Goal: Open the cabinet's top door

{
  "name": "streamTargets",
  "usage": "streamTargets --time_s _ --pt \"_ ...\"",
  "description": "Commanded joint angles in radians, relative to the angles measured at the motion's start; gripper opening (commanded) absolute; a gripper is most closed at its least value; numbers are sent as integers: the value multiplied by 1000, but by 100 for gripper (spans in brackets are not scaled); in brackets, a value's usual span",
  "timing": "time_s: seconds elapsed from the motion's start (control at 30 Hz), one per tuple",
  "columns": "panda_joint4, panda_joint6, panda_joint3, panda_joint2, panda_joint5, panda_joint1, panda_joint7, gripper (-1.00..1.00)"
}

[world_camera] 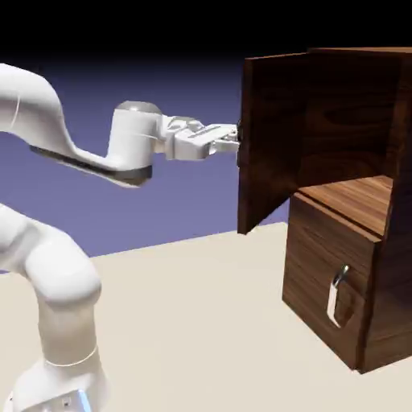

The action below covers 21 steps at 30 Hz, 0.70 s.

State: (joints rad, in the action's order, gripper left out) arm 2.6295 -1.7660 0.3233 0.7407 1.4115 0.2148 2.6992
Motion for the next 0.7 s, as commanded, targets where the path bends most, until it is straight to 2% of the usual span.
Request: streamTargets --time_s 0.0,0.33,0.67 --pt "-19 45 30 -21 -31 -3 3 -100" --pt "-283 479 295 -297 -234 -77 67 -100" --pt "-601 909 473 -647 -278 -126 185 -100"
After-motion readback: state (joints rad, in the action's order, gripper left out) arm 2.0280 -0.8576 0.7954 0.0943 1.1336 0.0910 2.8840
